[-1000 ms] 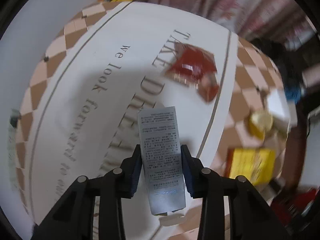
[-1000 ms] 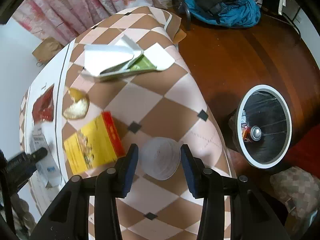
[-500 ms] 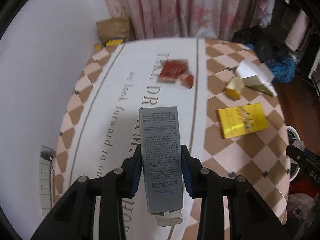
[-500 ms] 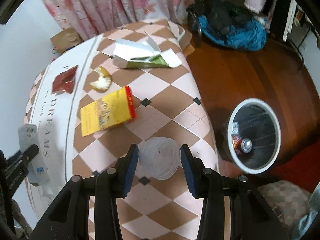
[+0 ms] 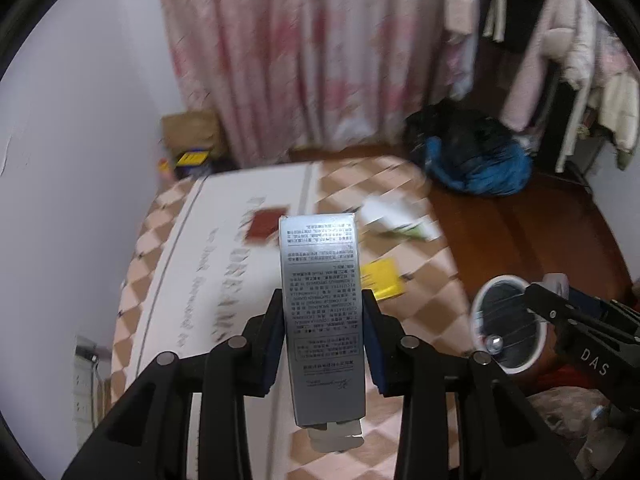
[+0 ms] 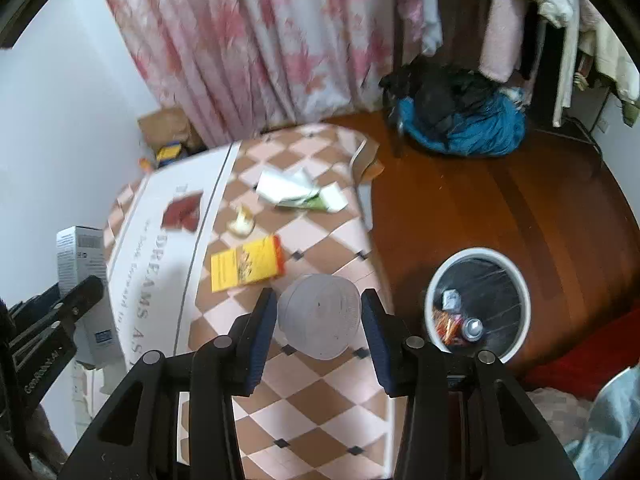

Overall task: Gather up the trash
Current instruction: 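Carry the white box and clear cup over the bin and release both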

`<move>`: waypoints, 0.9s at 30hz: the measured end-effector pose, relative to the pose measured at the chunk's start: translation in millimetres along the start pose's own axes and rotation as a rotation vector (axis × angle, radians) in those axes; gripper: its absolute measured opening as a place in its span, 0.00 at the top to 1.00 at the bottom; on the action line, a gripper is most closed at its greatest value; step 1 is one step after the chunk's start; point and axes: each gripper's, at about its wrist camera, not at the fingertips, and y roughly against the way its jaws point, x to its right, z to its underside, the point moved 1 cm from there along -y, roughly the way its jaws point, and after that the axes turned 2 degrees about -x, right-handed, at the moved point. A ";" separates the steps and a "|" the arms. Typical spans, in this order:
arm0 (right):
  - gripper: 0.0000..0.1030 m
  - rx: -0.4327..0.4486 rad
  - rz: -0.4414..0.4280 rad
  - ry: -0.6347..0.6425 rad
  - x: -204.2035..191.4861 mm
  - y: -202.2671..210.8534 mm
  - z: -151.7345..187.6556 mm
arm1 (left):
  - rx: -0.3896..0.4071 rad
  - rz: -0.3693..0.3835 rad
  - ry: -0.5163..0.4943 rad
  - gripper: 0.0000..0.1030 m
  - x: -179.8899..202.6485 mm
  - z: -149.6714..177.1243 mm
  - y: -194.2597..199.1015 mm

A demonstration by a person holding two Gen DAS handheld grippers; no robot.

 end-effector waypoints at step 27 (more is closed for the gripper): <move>0.56 -0.253 0.148 -0.446 351.5 -100.3 64.9 | -0.516 0.464 -0.145 0.66 304.7 14.5 -214.6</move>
